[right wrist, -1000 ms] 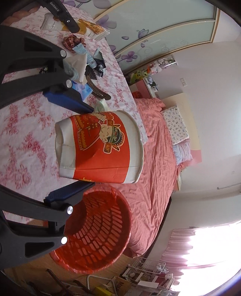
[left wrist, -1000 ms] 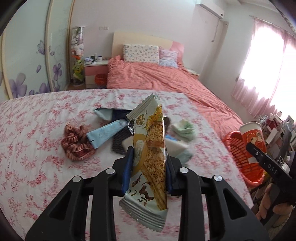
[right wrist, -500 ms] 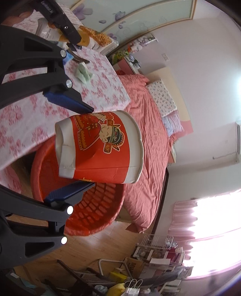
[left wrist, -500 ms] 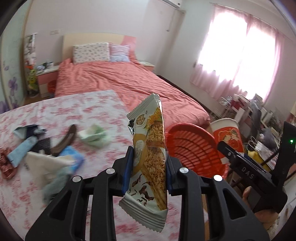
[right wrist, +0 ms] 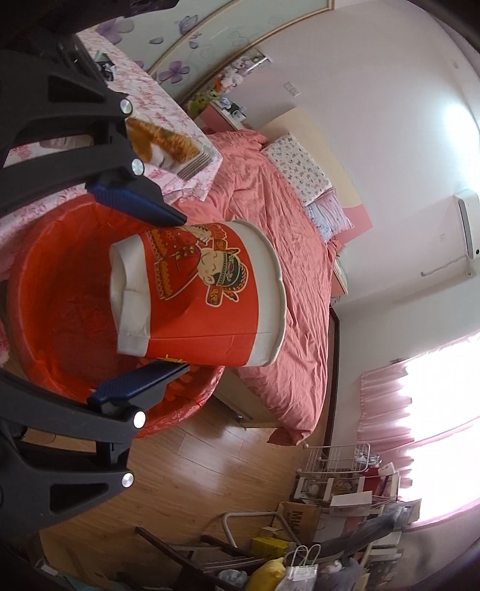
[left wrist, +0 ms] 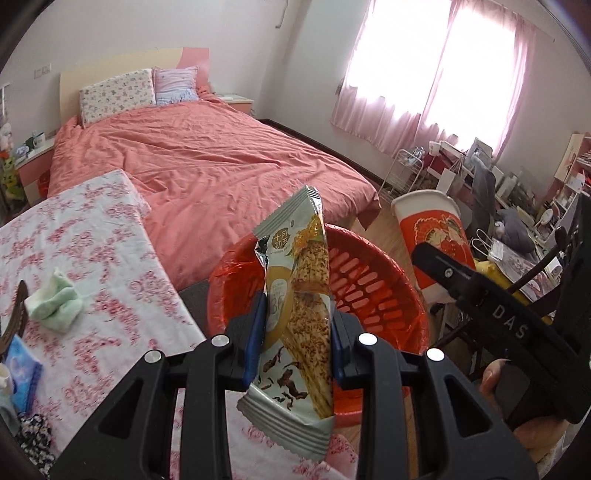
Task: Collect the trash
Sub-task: 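Carry cup and wrapper to the orange basket and open both grippers, then grasp the daisy scrunchie with the right gripper while the left grasps the plaid scrunchie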
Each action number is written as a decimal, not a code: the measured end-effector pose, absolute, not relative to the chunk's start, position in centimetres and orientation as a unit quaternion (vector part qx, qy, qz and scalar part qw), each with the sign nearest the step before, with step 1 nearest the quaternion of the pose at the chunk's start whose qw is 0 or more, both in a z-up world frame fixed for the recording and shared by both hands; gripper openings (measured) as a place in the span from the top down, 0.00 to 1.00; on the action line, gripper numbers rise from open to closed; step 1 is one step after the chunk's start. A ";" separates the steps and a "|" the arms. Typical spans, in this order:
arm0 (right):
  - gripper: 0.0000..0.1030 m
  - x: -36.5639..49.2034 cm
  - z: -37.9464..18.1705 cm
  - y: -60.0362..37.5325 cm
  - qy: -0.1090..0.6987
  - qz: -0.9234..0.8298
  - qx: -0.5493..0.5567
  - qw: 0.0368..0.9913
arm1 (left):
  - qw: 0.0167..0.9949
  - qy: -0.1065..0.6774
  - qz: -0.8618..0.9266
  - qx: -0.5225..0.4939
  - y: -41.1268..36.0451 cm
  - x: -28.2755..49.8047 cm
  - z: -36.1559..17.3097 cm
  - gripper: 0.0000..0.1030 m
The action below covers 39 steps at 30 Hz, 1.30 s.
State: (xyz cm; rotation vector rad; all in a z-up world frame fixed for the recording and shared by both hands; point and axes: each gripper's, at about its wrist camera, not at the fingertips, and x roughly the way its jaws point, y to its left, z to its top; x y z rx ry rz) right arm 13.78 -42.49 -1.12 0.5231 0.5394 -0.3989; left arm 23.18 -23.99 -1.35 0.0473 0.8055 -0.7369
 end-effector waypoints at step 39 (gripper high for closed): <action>0.21 16.0 -1.3 -18.1 0.340 -0.025 0.103 0.934 | 0.933 0.359 0.007 -0.006 7.4 19.7 -0.4 0.21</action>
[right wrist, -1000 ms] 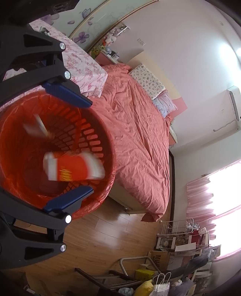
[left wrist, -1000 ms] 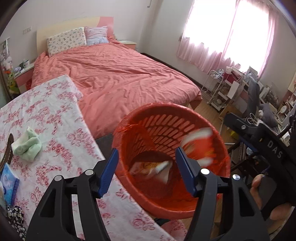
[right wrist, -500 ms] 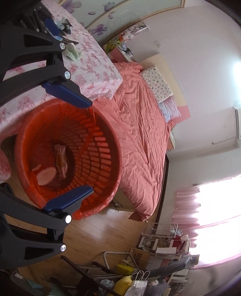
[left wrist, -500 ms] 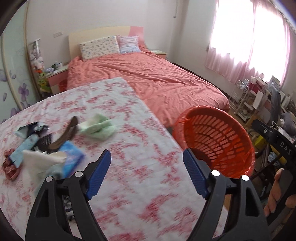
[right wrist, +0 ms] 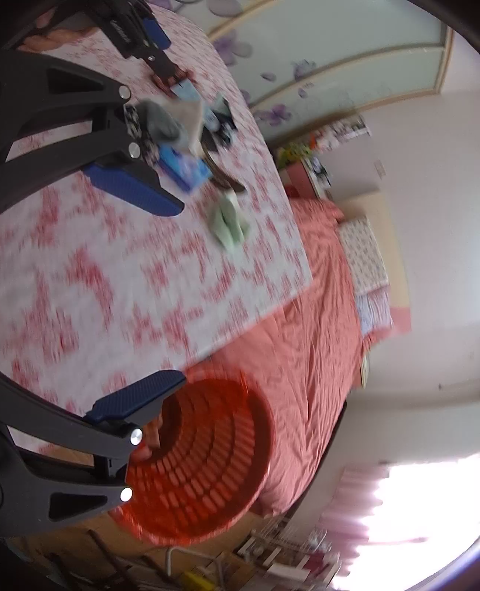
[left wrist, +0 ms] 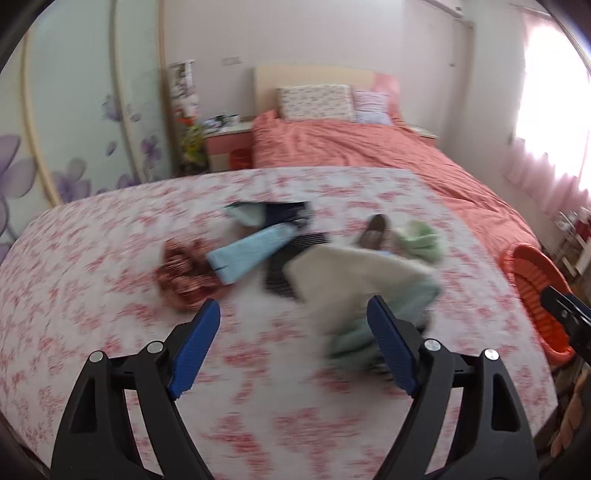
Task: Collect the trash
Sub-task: 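Grasp the daisy scrunchie with the right gripper while the left grasps the plaid scrunchie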
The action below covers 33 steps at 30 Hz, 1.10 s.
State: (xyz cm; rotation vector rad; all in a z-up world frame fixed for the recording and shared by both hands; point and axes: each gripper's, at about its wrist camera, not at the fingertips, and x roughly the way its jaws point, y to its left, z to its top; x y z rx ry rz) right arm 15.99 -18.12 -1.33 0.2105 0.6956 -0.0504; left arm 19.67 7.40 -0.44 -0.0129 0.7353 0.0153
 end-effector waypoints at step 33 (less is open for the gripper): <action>0.86 22.5 -6.4 -11.6 0.399 -0.044 0.036 0.915 | 0.906 0.403 0.089 -0.092 18.4 24.1 -6.0 0.21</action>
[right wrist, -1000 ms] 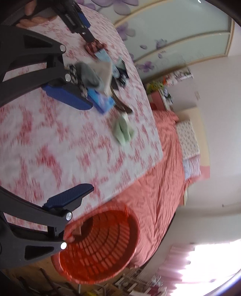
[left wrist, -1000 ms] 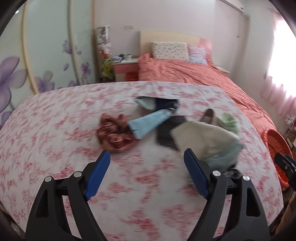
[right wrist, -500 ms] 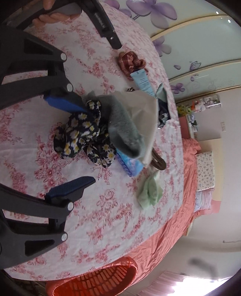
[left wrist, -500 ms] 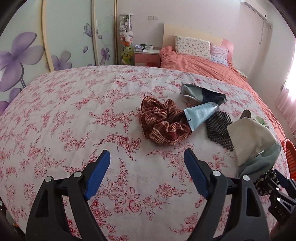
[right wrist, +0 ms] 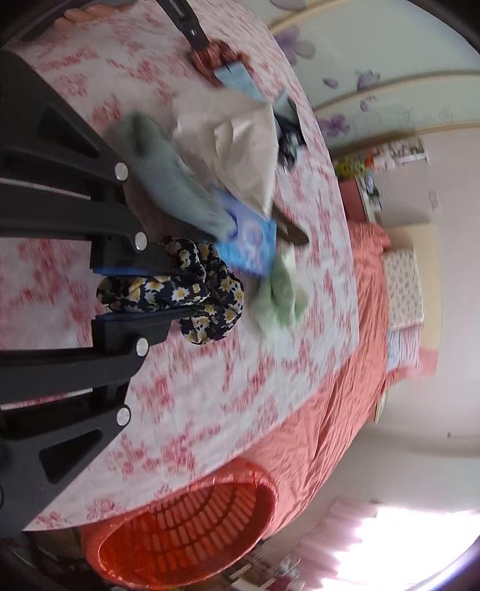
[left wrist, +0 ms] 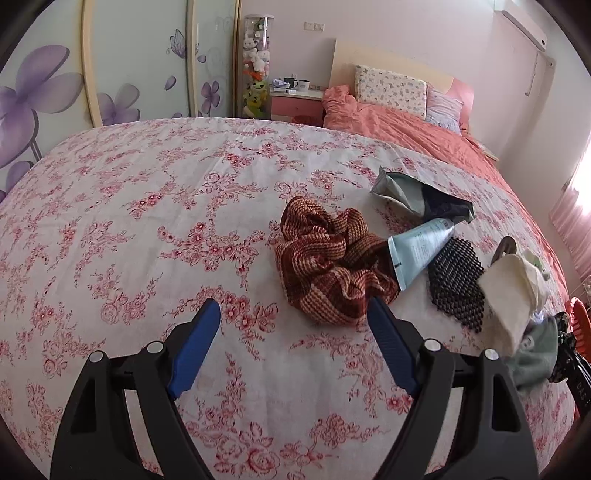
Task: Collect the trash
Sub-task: 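Grasp the daisy scrunchie with the right gripper while the left grasps the plaid scrunchie, then carry both scrunchies over the orange basket and open both grippers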
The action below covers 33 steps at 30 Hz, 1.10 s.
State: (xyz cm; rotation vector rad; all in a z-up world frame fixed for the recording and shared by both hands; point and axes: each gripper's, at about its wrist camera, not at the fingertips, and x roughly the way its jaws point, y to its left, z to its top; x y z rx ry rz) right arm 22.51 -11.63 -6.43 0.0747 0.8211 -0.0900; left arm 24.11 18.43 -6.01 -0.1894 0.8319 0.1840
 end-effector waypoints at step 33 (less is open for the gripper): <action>0.84 23.6 -7.4 -13.5 0.410 -0.025 0.071 0.909 | 0.907 0.408 0.057 -0.088 18.2 27.1 -6.3 0.81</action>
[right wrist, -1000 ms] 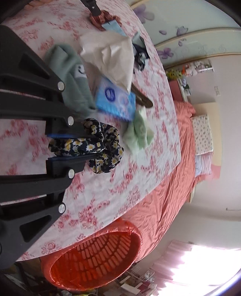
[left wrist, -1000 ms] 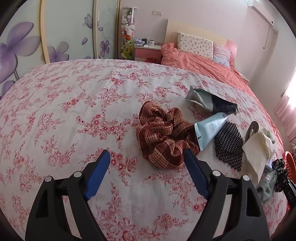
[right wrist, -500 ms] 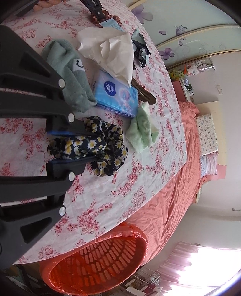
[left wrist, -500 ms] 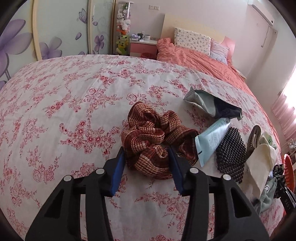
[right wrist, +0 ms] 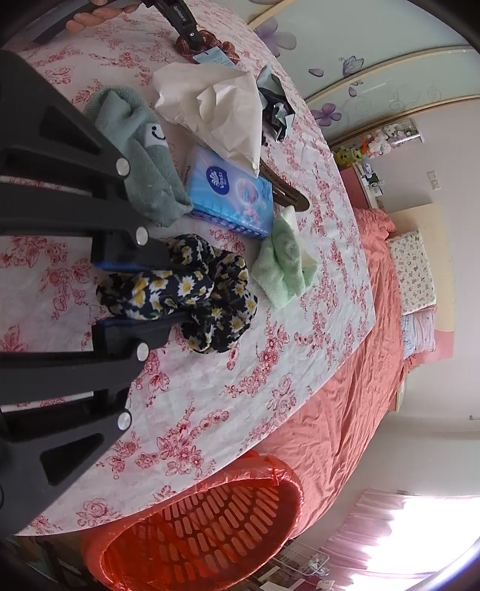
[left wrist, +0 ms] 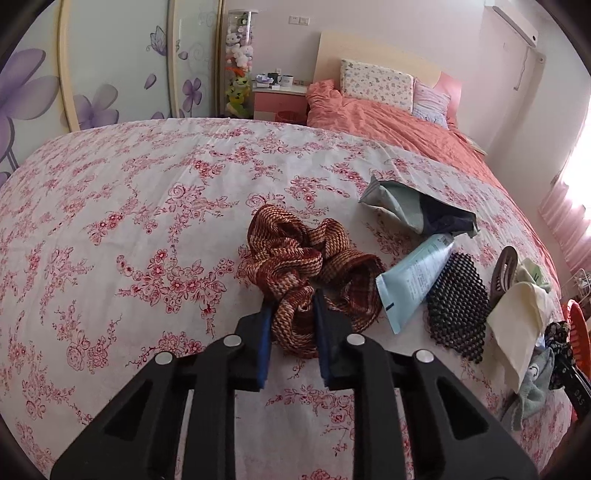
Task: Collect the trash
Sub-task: 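Carry both scrunchies over the orange basket and open both grippers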
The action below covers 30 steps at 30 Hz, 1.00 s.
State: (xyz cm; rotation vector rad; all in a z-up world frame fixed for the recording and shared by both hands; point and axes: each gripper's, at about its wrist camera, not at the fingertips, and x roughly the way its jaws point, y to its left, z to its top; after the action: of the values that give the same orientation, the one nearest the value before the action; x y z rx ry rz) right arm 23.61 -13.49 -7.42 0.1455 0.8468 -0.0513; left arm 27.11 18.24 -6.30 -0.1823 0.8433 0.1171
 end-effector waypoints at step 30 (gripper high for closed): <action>0.87 16.4 2.1 -17.4 0.289 -0.009 0.102 0.952 | 0.943 0.330 -0.017 -0.035 12.1 21.6 2.8 0.82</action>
State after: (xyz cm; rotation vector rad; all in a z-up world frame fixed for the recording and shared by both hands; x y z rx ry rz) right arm 16.45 -17.44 2.10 0.2070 0.5877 -0.0188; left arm 21.63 12.10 2.78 -0.0720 0.6735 -0.0346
